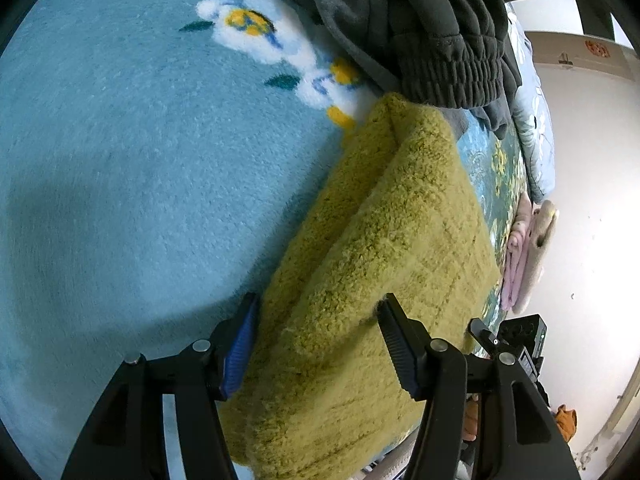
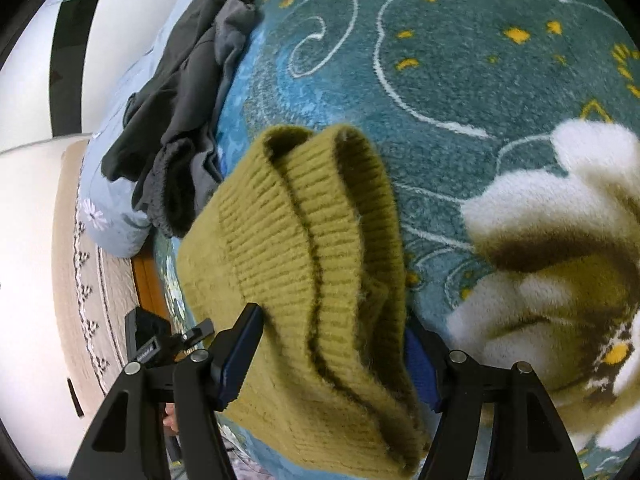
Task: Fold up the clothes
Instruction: 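Lift the folded sweater with both tools off the blanket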
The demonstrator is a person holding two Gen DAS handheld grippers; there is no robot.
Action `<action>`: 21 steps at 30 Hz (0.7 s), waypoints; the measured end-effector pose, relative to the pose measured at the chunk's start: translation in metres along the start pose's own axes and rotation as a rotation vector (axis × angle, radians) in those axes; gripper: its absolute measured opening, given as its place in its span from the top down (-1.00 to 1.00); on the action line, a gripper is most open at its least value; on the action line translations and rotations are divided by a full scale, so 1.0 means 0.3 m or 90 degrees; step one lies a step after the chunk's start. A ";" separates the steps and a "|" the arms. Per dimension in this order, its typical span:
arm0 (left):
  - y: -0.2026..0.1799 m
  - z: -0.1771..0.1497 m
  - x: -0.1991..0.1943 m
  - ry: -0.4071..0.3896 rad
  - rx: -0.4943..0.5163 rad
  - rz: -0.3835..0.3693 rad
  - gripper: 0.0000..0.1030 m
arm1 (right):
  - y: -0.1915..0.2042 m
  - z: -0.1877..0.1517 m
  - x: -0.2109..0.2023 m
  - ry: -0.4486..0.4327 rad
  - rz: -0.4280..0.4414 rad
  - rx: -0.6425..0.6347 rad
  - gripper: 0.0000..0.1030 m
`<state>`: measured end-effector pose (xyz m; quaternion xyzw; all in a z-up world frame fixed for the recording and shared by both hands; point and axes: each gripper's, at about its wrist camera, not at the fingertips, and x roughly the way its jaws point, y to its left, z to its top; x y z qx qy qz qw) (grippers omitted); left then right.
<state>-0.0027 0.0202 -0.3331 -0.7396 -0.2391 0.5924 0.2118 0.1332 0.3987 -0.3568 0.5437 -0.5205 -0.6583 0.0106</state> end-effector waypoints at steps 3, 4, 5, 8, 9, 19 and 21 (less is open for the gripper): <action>-0.015 -0.005 0.009 -0.005 -0.001 0.002 -0.17 | 0.014 -0.008 0.006 0.001 -0.012 0.005 -0.38; -0.022 -0.006 0.013 -0.005 0.001 0.005 -0.17 | 0.022 -0.010 0.009 0.006 -0.015 0.002 -0.38; -0.027 -0.006 0.015 -0.005 0.003 0.006 -0.17 | 0.030 -0.012 0.014 0.015 -0.016 -0.003 -0.38; -0.037 -0.005 0.016 -0.004 0.009 0.006 -0.16 | 0.039 -0.018 0.020 0.024 -0.025 -0.011 -0.28; -0.041 -0.006 0.015 -0.004 0.013 0.007 -0.14 | 0.035 -0.018 0.019 0.022 -0.026 -0.006 -0.21; -0.097 0.027 -0.010 -0.016 0.031 0.031 0.39 | 0.050 -0.047 -0.027 -0.012 -0.029 0.041 0.16; -0.130 0.011 -0.026 -0.023 0.042 0.041 0.42 | 0.064 -0.048 -0.041 -0.015 -0.030 0.046 0.21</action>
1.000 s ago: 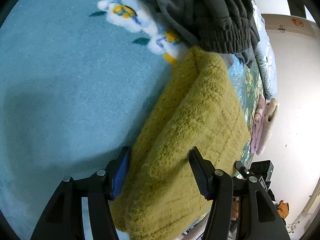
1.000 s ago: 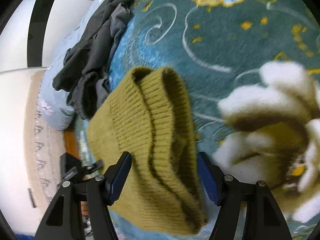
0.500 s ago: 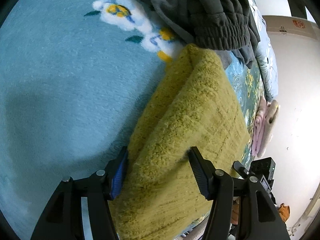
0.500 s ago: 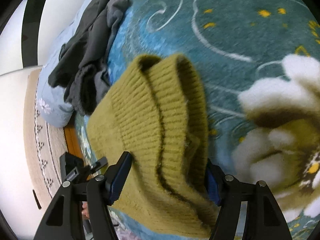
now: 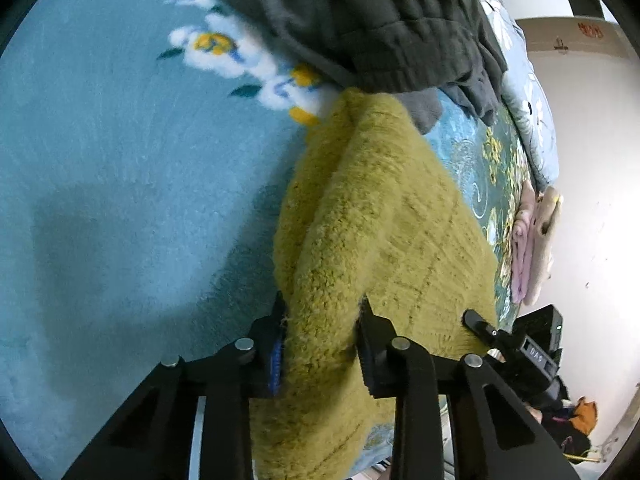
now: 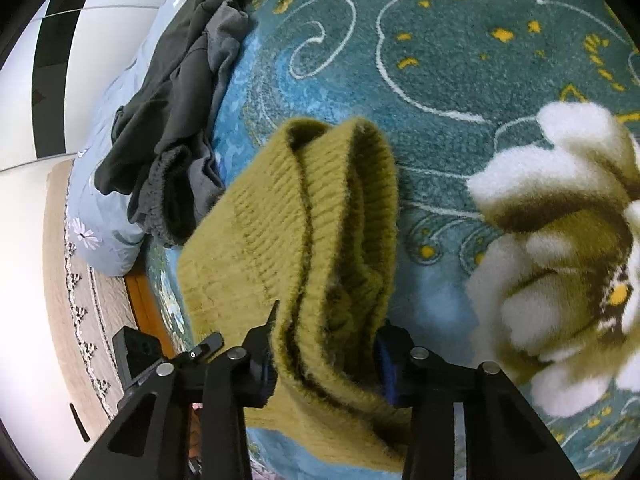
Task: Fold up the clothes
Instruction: 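Lift the folded sweater with both tools off the blanket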
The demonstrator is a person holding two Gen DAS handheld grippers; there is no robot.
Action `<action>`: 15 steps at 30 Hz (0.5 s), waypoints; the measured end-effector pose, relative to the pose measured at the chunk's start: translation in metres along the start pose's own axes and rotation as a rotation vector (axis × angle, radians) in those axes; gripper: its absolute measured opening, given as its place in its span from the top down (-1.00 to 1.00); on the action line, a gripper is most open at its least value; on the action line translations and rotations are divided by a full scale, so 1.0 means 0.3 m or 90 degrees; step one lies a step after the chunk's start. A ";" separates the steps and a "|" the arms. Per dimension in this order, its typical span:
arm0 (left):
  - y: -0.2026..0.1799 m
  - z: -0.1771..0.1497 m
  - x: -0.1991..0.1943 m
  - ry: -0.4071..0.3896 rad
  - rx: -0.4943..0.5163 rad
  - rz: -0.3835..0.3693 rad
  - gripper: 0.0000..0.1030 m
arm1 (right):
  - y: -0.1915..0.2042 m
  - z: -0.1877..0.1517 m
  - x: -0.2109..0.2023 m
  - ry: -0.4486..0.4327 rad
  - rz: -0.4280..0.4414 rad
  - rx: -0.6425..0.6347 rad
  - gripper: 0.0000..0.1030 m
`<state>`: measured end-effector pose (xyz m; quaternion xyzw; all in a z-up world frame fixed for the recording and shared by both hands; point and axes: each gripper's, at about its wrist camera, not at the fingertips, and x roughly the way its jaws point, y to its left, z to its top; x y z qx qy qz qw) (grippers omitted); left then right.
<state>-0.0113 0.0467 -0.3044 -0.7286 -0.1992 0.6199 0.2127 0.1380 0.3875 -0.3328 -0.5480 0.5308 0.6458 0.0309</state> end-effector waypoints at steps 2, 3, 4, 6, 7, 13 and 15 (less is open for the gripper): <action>0.011 -0.022 -0.039 -0.004 0.005 -0.001 0.44 | 0.027 -0.006 -0.018 -0.002 0.003 0.000 0.22; 0.015 -0.033 -0.058 -0.005 0.008 -0.001 0.44 | 0.044 -0.012 -0.028 -0.003 0.004 -0.001 0.23; -0.005 -0.039 -0.075 -0.007 0.013 -0.004 0.44 | 0.061 -0.017 -0.038 -0.004 0.005 -0.003 0.23; -0.095 -0.016 -0.037 -0.005 0.018 -0.006 0.44 | 0.093 -0.036 -0.071 -0.005 0.000 -0.009 0.23; -0.120 -0.024 -0.046 -0.003 0.023 -0.004 0.44 | 0.105 -0.045 -0.086 -0.006 -0.002 -0.009 0.23; -0.168 -0.112 -0.148 0.001 0.041 -0.011 0.44 | 0.150 -0.144 -0.236 -0.017 -0.012 -0.010 0.23; -0.189 -0.150 -0.179 -0.001 0.045 -0.021 0.45 | 0.176 -0.179 -0.302 -0.022 -0.017 -0.020 0.23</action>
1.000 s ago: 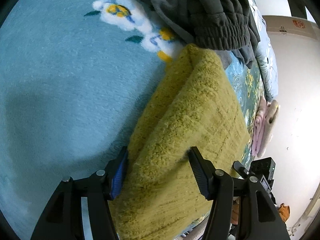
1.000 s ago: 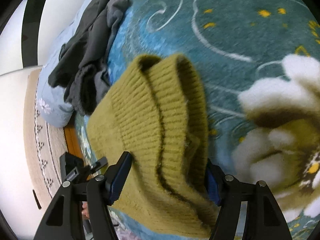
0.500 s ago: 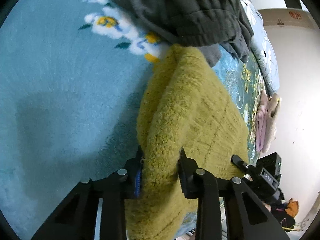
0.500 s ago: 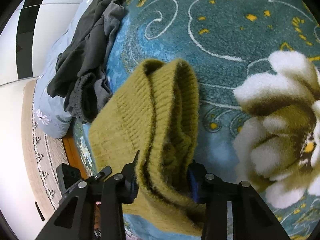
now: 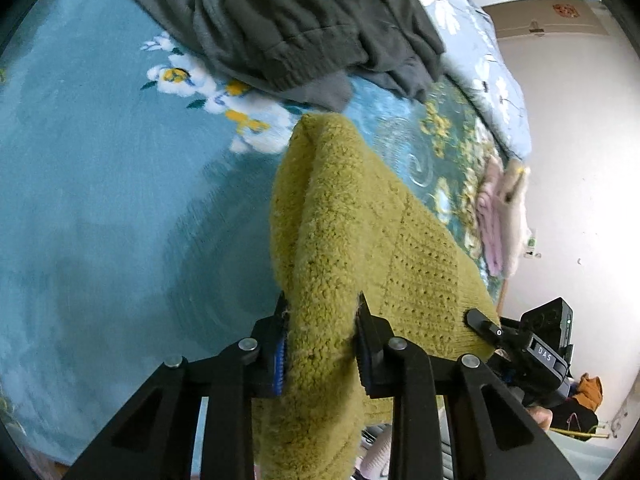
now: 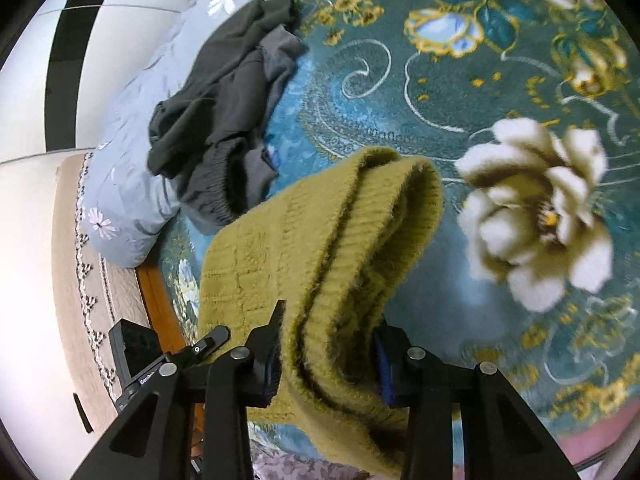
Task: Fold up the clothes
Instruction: 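Lift the folded sweater with both tools off the blanket, then carry the sweater with both tools toward the pink towel stack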
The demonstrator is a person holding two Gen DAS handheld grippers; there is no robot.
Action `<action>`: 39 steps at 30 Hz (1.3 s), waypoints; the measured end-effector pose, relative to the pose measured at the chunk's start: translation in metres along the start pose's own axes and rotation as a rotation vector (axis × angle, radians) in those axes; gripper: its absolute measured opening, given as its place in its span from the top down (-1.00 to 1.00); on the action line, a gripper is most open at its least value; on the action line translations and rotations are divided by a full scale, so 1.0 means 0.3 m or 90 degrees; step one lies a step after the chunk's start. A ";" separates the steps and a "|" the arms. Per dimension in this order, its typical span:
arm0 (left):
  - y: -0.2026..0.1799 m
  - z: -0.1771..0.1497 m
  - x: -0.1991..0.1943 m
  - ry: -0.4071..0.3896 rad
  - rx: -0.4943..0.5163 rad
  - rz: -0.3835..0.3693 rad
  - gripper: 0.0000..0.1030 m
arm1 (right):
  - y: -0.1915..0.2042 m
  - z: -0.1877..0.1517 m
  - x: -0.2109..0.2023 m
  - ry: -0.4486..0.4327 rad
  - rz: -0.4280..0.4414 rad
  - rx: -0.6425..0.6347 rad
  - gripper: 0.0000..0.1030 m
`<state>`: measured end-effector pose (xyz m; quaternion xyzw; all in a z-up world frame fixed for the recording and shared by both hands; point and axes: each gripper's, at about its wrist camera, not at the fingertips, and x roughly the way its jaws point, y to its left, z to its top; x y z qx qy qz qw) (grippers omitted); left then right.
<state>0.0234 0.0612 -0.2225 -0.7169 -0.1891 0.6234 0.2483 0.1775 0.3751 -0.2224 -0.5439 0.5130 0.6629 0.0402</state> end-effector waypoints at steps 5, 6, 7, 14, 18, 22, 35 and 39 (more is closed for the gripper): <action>-0.095 -0.081 -0.110 -0.024 0.036 -0.034 0.44 | 0.054 -0.033 -0.151 -0.023 -0.003 -0.021 0.23; -0.102 -0.098 -0.140 -0.030 0.042 -0.040 0.44 | 0.069 -0.036 -0.179 -0.030 -0.002 -0.025 0.23; -0.122 -0.105 -0.159 -0.037 0.047 -0.046 0.44 | 0.085 -0.039 -0.207 -0.037 -0.001 -0.029 0.23; -0.250 -0.093 -0.306 -0.085 0.079 -0.081 0.45 | 0.221 -0.036 -0.369 -0.087 0.025 -0.082 0.23; -0.343 -0.055 -0.399 -0.106 0.135 -0.089 0.44 | 0.281 -0.033 -0.439 -0.126 0.051 -0.104 0.23; -0.449 0.002 -0.439 -0.113 0.195 -0.098 0.44 | 0.322 -0.036 -0.513 -0.169 0.062 -0.106 0.23; -0.736 0.021 -0.318 -0.039 0.322 -0.114 0.44 | 0.143 -0.086 -0.698 -0.261 0.062 -0.019 0.24; -0.798 -0.007 -0.250 -0.014 0.335 -0.114 0.44 | 0.080 -0.081 -0.741 -0.269 0.051 -0.001 0.23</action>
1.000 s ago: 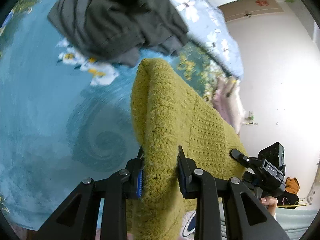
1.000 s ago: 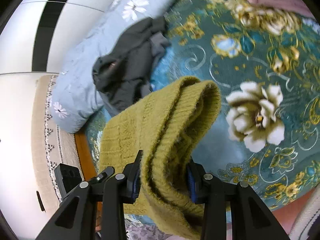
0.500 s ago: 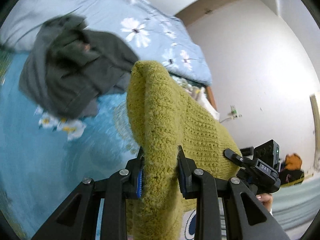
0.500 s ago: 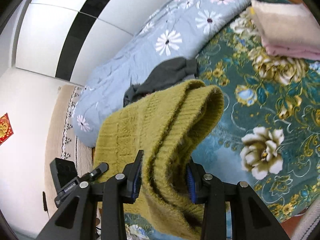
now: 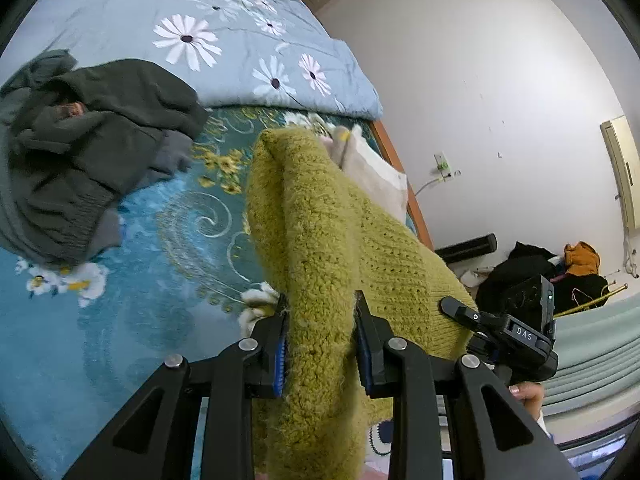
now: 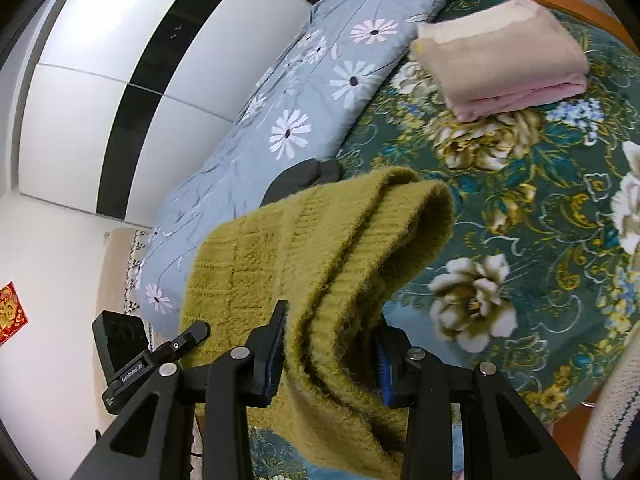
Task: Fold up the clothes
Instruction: 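Carry the sweater with both tools toward the pink towel stack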
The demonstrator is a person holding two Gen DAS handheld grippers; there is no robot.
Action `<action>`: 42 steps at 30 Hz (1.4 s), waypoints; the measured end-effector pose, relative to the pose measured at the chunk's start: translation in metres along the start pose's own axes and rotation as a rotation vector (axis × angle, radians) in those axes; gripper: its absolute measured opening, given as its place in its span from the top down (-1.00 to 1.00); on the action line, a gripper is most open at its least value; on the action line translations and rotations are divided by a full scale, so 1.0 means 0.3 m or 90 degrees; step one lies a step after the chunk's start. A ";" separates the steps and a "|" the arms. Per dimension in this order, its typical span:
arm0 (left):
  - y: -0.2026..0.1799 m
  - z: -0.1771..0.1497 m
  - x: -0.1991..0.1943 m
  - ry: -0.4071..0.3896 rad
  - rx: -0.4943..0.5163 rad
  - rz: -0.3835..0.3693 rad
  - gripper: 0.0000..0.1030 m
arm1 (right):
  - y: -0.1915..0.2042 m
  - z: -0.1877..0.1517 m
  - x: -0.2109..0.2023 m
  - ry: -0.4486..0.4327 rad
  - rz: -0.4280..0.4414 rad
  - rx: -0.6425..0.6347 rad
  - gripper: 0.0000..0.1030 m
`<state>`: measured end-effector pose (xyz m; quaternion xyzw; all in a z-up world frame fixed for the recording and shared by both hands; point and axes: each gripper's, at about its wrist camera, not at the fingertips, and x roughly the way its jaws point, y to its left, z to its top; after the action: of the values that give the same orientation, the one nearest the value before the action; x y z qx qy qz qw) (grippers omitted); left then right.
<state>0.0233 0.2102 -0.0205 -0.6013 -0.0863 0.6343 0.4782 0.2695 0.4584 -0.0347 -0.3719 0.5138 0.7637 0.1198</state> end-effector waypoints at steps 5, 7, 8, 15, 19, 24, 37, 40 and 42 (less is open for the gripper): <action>-0.056 0.014 0.064 0.010 0.000 -0.010 0.44 | -0.075 0.045 -0.037 -0.002 -0.003 0.024 0.24; -0.077 0.023 0.091 0.017 0.005 -0.006 0.44 | -0.098 0.067 -0.045 -0.005 -0.001 0.028 0.24; -0.087 0.030 0.106 0.018 0.006 -0.002 0.44 | -0.109 0.077 -0.049 -0.006 0.002 0.029 0.24; -0.201 0.120 0.274 0.028 0.018 0.021 0.44 | -0.237 0.224 -0.058 0.008 0.013 0.037 0.24; -0.300 0.194 0.402 0.027 0.013 0.039 0.44 | -0.337 0.392 -0.084 0.013 0.030 0.029 0.24; -0.441 0.306 0.574 0.035 0.008 0.057 0.44 | -0.449 0.617 -0.121 0.015 0.052 -0.003 0.24; -0.697 0.651 1.049 0.090 0.054 0.097 0.44 | -0.745 1.136 -0.155 -0.019 0.069 -0.006 0.24; -0.719 0.729 1.168 0.100 0.057 0.099 0.44 | -0.807 1.244 -0.136 -0.028 0.058 -0.004 0.24; -0.724 0.771 1.237 0.101 0.057 0.098 0.44 | -0.845 1.317 -0.115 -0.029 0.047 -0.006 0.24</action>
<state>0.0038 0.6962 -0.0637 -0.6325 0.0271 0.6228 0.4597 0.2609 0.9229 -0.1101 -0.3358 0.5210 0.7781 0.1012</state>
